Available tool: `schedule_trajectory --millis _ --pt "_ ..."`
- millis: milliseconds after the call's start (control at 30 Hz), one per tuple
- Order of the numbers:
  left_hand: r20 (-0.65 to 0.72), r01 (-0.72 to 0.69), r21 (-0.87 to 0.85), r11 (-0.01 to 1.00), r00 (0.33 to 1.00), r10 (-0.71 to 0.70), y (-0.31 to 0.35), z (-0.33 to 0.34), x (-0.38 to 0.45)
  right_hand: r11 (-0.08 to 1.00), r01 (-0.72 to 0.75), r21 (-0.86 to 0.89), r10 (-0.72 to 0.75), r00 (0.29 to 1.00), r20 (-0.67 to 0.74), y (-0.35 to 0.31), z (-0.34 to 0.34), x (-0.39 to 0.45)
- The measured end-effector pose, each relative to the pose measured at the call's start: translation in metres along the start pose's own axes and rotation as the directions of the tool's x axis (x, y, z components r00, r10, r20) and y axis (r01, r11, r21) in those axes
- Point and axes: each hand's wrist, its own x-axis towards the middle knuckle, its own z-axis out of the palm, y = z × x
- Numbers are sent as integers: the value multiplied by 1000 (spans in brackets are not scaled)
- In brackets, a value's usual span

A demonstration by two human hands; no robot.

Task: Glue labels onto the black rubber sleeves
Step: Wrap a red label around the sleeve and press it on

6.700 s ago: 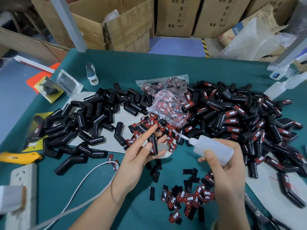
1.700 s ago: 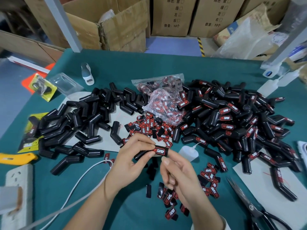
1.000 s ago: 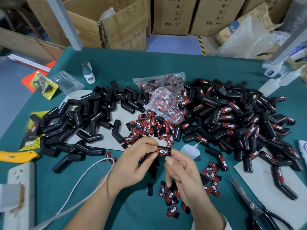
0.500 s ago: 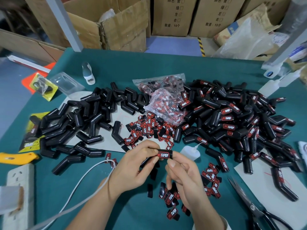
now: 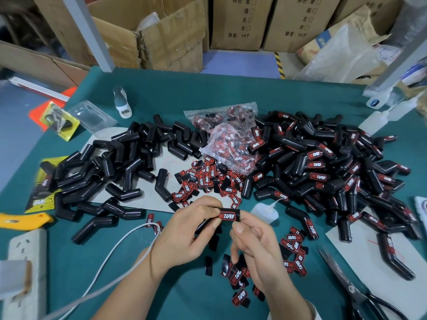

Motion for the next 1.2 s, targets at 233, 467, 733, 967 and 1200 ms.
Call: schedule_trajectory --millis 233,467,733,967,1200 --pt "5 -3 23 1000 1000 3 -1 0 -1 1000 5 -1 -5 1000 -13 0 1 1" --pt "7 4 42 999 1000 -4 1 -1 -1 1000 -4 8 4 1000 -19 0 1 1" --pt "-7 -21 95 995 1000 22 2 -2 0 1000 -3 4 3 1000 -12 1 1 0" --pt "-7 -27 88 996 1000 28 6 -3 2 1000 -5 -2 5 1000 -20 1 2 0" --pt "-7 -31 78 996 999 32 5 -3 1 1000 -10 2 11 999 -31 3 2 0"
